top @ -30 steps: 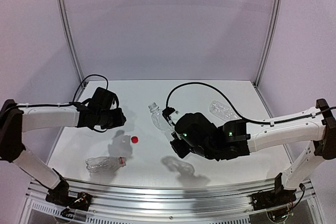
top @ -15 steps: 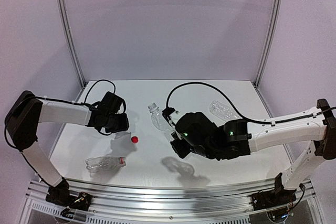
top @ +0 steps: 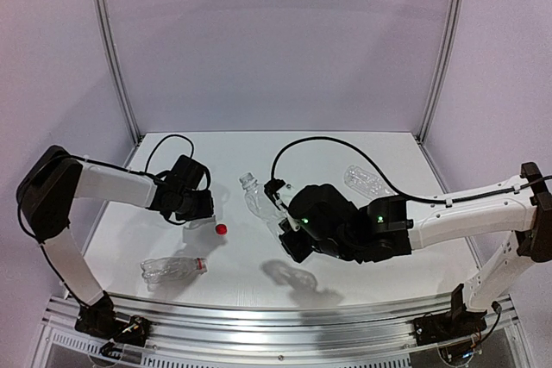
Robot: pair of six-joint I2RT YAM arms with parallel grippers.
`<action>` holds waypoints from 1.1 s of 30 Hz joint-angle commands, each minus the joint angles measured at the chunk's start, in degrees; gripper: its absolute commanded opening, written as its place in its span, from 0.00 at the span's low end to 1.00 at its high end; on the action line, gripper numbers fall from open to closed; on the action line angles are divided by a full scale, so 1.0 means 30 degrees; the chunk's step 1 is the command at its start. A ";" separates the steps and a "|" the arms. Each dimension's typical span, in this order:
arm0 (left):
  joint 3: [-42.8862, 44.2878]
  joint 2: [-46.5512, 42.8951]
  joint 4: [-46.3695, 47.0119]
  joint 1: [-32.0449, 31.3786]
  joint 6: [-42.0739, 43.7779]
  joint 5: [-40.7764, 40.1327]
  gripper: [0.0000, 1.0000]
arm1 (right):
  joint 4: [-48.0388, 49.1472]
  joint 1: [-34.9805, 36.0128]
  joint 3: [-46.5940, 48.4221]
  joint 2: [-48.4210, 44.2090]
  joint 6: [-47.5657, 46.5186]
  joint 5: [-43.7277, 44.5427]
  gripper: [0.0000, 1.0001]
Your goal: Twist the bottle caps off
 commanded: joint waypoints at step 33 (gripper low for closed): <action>-0.3878 -1.5433 -0.1660 -0.0470 0.1385 -0.1060 0.99 | 0.3324 -0.6519 -0.1266 -0.0087 0.5900 -1.2605 0.00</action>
